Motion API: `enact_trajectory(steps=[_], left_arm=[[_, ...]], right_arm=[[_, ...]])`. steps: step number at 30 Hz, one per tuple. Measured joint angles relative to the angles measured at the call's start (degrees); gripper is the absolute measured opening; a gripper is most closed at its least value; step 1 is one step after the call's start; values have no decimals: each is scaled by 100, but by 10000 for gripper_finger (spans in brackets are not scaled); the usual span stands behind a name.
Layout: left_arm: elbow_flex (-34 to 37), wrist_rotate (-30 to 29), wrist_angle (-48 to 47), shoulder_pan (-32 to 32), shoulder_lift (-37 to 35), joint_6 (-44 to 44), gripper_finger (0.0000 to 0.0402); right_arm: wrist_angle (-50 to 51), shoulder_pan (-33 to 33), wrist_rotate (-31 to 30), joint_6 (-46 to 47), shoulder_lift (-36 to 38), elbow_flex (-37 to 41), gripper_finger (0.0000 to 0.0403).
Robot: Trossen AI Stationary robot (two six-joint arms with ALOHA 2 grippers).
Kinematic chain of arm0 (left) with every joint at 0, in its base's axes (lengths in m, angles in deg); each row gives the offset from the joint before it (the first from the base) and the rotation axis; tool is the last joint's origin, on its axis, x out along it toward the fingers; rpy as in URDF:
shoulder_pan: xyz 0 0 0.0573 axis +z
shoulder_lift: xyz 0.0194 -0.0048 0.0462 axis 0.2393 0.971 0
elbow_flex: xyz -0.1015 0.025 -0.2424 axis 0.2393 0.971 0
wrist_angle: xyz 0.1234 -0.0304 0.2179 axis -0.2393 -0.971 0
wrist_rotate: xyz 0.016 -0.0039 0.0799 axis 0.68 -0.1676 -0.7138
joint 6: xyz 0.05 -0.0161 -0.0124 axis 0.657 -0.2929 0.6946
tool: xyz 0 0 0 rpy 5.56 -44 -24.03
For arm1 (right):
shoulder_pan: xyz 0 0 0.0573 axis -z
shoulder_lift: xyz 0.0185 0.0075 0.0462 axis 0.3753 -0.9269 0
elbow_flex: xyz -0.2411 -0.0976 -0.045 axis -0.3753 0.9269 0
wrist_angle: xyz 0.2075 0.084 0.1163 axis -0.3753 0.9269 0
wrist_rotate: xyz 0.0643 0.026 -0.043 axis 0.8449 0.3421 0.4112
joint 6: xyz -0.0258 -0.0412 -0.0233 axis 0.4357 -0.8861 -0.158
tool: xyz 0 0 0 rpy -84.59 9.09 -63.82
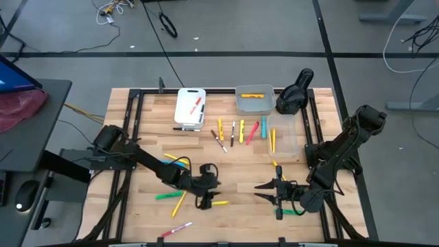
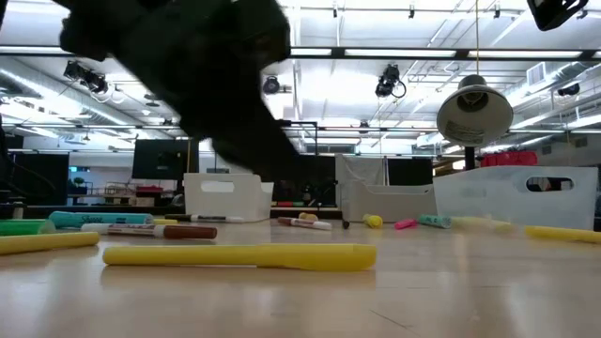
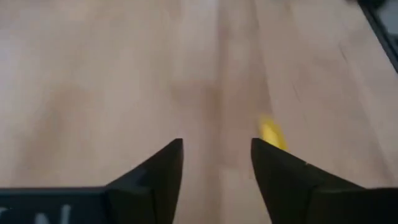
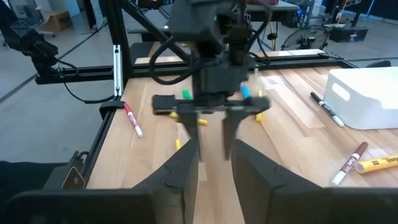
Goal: Pick & Place Markers
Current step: Put the yellow pen into the transparent bin
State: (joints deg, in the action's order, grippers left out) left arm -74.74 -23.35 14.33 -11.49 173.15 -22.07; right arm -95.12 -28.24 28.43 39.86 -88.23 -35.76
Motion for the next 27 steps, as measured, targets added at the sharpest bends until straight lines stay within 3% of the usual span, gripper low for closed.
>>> enact_trajectory(steps=[4, 12, 16, 22, 27], left_arm=[[-6, 538, -49, -389, 110, -213, 221], [-26, -1111, 1, -1169, 686, 121, 206], [-35, -1091, 43, -1077, 886, -162, 161], [-41, -501, 29, -741, 916, -76, 41], [-11, -305, 429, -460, 872, 31, 31]], right_arm=[[4, 0, 2, 34, 0, 0, 98], [19, 57, 2, -4, 0, 0, 97], [31, 61, 0, -10, 0, 0, 98], [276, 61, 128, 319, 2, 0, 97], [1222, 134, 428, 1453, -182, -2, 98]])
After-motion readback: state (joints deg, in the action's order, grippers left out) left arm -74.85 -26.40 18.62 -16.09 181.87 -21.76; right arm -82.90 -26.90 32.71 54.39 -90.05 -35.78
